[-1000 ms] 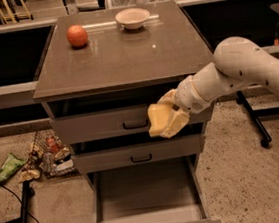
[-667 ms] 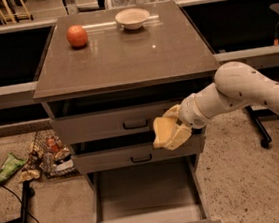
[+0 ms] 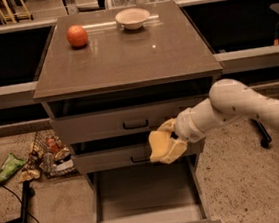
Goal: Place sponge into bottom drawer
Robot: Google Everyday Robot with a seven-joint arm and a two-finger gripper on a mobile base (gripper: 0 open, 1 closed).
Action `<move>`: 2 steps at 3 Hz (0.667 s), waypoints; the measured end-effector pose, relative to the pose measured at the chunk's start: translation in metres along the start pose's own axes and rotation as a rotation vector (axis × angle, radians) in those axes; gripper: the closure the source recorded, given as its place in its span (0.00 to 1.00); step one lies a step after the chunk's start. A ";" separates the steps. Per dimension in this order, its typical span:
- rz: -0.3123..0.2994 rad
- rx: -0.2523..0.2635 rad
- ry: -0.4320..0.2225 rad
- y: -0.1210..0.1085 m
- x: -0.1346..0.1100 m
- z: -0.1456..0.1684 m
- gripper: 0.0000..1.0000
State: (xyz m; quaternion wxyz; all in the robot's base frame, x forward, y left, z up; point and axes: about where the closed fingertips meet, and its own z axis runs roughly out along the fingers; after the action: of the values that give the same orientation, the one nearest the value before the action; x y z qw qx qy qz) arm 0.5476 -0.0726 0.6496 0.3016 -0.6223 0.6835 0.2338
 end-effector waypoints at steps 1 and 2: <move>0.025 -0.066 -0.036 0.035 0.033 0.058 1.00; 0.073 -0.098 -0.071 0.064 0.058 0.114 1.00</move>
Offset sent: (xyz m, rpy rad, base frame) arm -0.0757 0.0740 -0.1972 0.1359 0.1634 -0.0093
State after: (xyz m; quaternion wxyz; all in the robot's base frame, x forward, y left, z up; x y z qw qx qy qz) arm 0.4951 -0.0264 0.5244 0.2863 -0.6021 0.6824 0.2998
